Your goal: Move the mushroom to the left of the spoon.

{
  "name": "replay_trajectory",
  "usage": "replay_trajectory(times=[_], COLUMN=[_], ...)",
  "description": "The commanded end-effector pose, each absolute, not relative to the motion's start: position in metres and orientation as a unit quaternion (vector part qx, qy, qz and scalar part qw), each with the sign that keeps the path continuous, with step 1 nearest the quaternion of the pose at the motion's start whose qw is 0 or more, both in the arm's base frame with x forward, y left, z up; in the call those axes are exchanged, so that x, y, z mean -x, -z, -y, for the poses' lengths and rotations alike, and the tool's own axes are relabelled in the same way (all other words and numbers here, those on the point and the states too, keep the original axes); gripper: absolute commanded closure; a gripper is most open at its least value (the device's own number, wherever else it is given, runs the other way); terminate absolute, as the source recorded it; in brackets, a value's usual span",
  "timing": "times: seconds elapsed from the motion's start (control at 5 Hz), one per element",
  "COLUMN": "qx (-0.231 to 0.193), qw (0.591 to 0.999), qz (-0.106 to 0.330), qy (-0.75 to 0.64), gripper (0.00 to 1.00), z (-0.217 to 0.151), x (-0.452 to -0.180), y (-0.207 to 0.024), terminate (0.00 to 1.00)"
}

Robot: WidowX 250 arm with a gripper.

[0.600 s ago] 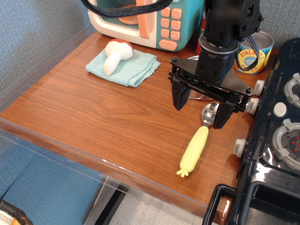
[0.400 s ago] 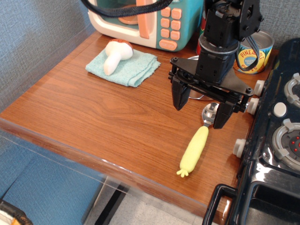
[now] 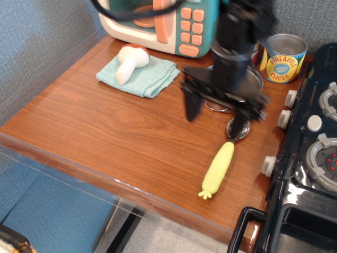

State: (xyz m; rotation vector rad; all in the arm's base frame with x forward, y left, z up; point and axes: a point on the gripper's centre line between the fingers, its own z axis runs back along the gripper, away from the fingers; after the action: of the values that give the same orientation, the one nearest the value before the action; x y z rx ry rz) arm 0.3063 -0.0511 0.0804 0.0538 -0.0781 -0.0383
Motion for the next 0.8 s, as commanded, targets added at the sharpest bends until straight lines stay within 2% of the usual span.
replay_trajectory(times=[0.0,0.4,0.6], qx=[-0.03,-0.038,-0.037], qw=[0.995,0.986,0.986], qz=[0.089,0.093,0.076], qy=[-0.047,-0.132,-0.146], gripper=[0.0,0.0,0.0], z=[-0.043,-0.123,-0.138], x=[-0.364,-0.377,-0.387], y=[-0.109,-0.097,-0.078], terminate=[0.0,0.0,0.0])
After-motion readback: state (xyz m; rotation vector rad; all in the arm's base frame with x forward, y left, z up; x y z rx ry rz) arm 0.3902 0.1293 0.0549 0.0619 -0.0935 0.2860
